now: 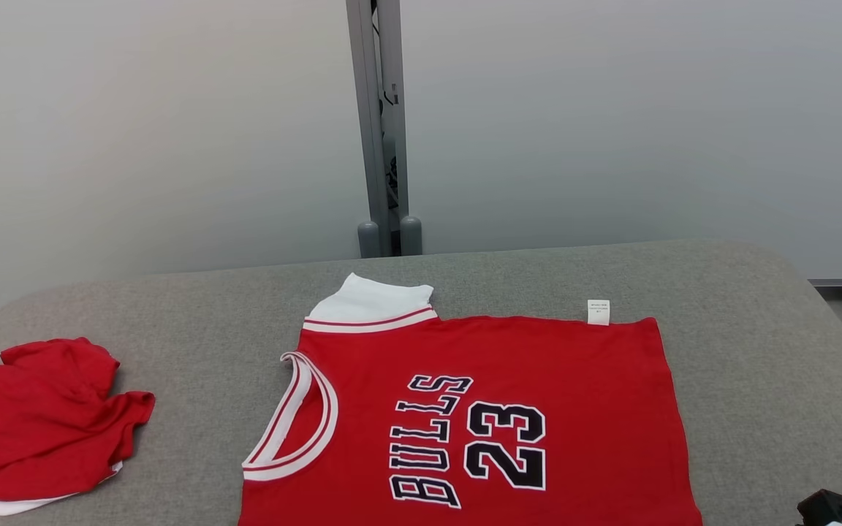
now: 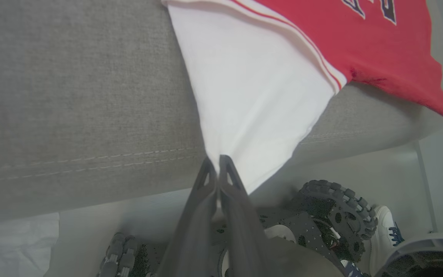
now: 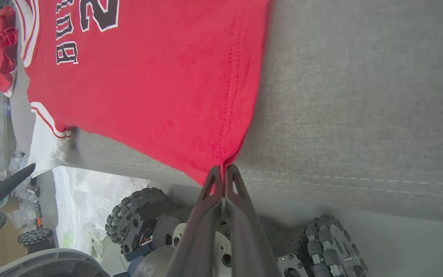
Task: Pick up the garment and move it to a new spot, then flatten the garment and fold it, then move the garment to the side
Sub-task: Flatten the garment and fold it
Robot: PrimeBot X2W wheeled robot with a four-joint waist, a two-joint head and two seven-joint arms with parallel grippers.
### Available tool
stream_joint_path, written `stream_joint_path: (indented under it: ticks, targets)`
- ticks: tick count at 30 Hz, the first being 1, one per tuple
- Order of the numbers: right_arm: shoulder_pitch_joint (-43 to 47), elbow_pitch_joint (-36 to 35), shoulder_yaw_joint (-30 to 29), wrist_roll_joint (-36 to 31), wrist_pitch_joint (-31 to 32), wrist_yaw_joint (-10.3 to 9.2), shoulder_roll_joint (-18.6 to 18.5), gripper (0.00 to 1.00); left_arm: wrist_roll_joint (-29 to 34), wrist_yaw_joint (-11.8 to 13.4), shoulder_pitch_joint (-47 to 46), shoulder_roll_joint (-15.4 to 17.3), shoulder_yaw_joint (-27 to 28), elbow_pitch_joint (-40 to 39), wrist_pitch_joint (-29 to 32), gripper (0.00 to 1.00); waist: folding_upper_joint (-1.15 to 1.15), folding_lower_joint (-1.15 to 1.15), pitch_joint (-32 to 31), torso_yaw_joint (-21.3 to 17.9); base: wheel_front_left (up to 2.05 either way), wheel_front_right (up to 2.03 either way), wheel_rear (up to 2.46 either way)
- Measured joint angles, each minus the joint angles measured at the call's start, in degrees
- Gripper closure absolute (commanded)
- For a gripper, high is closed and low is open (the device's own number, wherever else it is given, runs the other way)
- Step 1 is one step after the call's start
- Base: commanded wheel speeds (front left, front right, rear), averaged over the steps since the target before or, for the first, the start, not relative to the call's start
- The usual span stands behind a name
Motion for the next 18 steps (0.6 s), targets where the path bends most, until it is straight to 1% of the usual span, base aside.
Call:
stream_joint_path:
  ticks: [7, 10, 13, 18]
  targets:
    - [-0.26, -0.94, -2.66, 1.09, -2.18, 0.0, 0.67, 1.0, -6.73, 0.9, -2.02, -2.45, 4.45, -2.99, 0.23, 1.0, 0.0, 0.0, 0.27, -0.98, 0.0, 0.0, 0.0]
    - [-0.79, -1.08, -4.07, 2.76, -2.74, 0.0, 1.59, 1.0, -7.45, 0.96, -4.02, -2.68, 5.67, -3.18, 0.0, 1.0, 0.0, 0.0, 0.62, -1.49, 0.0, 0.0, 0.0]
    - [-2.1, -0.58, -5.3, 3.48, -3.34, 0.0, 2.04, 1.0, -9.48, 0.96, -6.1, -3.81, 6.91, -3.16, -0.12, 1.0, 0.0, 0.0, 1.05, -1.98, 0.0, 0.0, 0.0]
    - [-4.53, 1.12, -7.26, 4.58, -4.99, -0.01, 4.12, 1.0, -12.02, 2.6, -9.75, -5.61, 9.6, -1.37, -1.08, 1.0, 0.0, 0.0, 1.93, -2.78, 0.0, 0.0, 0.0]
